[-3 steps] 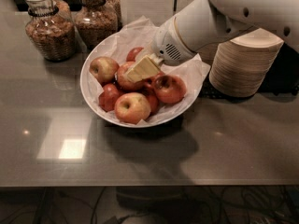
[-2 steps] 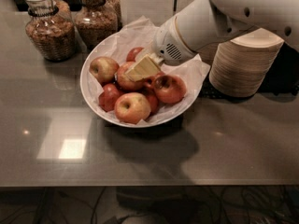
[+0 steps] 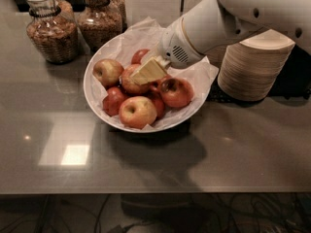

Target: Pick apple from white bowl

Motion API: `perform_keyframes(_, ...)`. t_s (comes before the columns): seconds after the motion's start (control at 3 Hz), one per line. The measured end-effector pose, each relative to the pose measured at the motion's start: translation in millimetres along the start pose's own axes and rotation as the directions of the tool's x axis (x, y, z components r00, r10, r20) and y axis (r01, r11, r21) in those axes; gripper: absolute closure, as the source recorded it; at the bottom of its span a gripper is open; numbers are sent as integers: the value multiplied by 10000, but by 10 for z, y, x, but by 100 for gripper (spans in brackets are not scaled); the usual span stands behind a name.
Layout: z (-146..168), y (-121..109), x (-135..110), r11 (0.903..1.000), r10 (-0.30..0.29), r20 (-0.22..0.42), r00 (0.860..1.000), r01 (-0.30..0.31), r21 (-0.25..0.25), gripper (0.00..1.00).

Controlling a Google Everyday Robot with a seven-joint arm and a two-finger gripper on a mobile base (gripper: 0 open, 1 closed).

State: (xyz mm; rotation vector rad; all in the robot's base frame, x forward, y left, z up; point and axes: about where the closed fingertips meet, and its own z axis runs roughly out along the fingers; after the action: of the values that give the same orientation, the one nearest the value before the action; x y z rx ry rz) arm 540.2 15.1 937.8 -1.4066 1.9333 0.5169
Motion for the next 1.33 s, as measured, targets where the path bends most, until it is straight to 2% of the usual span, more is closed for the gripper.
perform_keyframes(0.33,124,-35,-50,9996,-259,-172,9995,258,-101,0)
perform_keyframes(1.33,246,-129,57,10000,-44,-382,9993,42,-67,3)
